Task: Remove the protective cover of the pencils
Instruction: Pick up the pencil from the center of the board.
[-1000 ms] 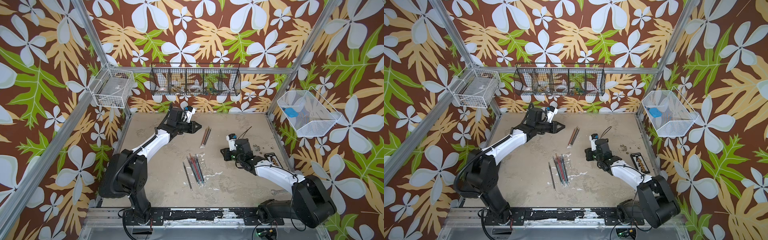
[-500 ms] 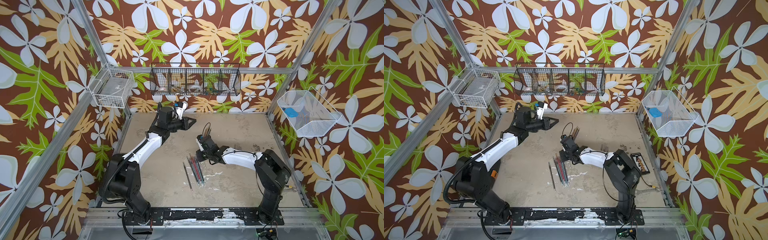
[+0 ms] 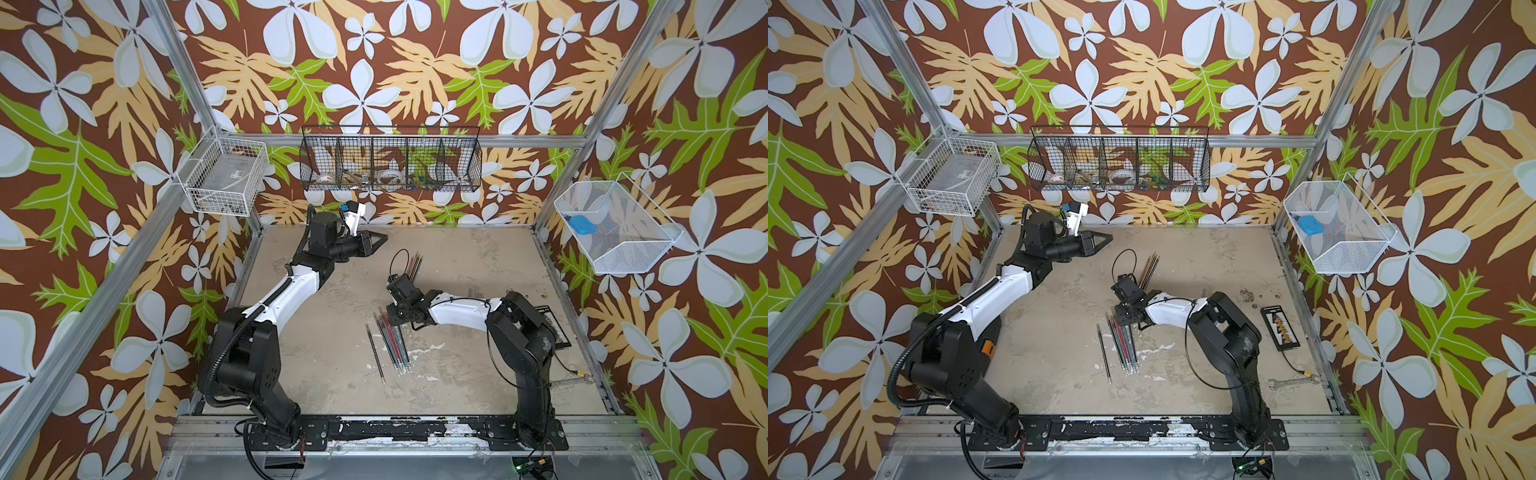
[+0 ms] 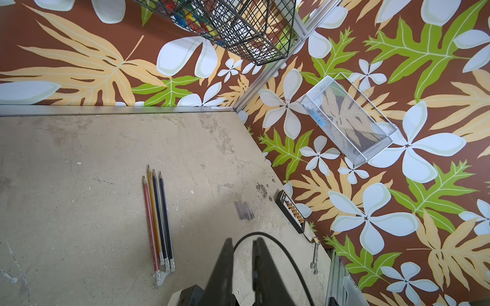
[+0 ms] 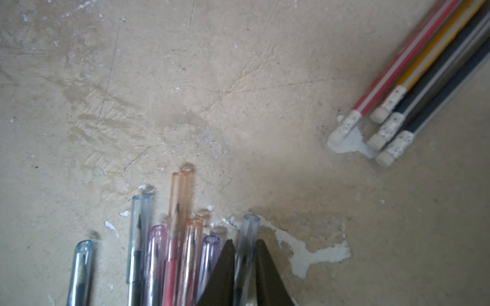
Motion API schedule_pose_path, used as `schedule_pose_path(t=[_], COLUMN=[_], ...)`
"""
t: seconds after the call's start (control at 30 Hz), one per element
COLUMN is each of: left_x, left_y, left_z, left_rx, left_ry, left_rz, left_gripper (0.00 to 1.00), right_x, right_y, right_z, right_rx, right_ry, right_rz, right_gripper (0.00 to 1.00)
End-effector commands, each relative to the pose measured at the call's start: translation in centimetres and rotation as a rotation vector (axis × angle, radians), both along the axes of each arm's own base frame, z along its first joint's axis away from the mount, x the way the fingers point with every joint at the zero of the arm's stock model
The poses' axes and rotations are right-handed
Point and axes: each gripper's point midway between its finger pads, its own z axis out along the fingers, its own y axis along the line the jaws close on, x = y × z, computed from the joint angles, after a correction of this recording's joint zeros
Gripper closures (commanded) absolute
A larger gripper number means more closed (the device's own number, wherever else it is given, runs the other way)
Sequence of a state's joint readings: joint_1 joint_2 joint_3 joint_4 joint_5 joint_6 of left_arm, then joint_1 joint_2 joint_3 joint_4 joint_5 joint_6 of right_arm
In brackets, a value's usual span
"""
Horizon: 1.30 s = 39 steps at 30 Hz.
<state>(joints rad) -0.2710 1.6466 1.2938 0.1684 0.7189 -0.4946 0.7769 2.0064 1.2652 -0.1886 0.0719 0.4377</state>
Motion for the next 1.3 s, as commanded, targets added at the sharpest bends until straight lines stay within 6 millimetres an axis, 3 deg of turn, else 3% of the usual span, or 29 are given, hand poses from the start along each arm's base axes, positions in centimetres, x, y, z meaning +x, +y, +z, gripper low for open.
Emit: schedule_pose_path(t=[0.0,0.23,0.4,0.57,0.67,0.77,0.87,1.03,1.27], left_x=[-0.1,0.1,-0.1,-0.7,-2.6,-5.7,-8.4,-11.9,-15.0], left_y=[0.0,0.0,0.0,-1.7,-5.0,-9.1,-11.9,-14.7,-17.1], left_z=[0.9,0.4,0.2,-0.7,-1.1,-1.2,-1.2,-0.9,-1.5], left_rx=[-0.022,-0.021,-0.024,-0.021,-0.018,-0.018,-0.024,-0.025,-0.004], left_ry=[-0.024,-0.017,-0.015,0.008,0.015,0.007,-0.010,-0.047,-0.080], left_rz=[-0.011,-0.010,-0.006,-0.028,-0.120,-0.251,-0.349,-0.456,-0.535], left_gripper=[0.83,0.82,0.83,0.87,0.86,0.83,0.77,0.71,0.65], right_x=[0.0,-0.6,-0.8,-0.2,-0.4,-1.3,-2.2,-3.1,-3.2], right_y=[-1.1,-3.6,-8.1,-14.3,-17.3,-19.1,-20.8,-21.6,-21.2], right_z=[-0.4,-0.4,1.8,8.9,13.7,18.1,22.1,27.1,31.4], right_rx=[-0.049,-0.121,0.021,0.219,0.294,0.353,0.405,0.524,0.677], right_ry=[0.002,-0.004,0.004,-0.142,-0.297,-0.464,-0.604,-0.728,-0.799], right_rz=[-0.039,-0.081,-0.174,-0.280,-0.320,-0.323,-0.364,-0.386,-0.400], right_gripper=[0.84,0.88,0.98,0.98,1.00,1.00,1.00,1.00,1.00])
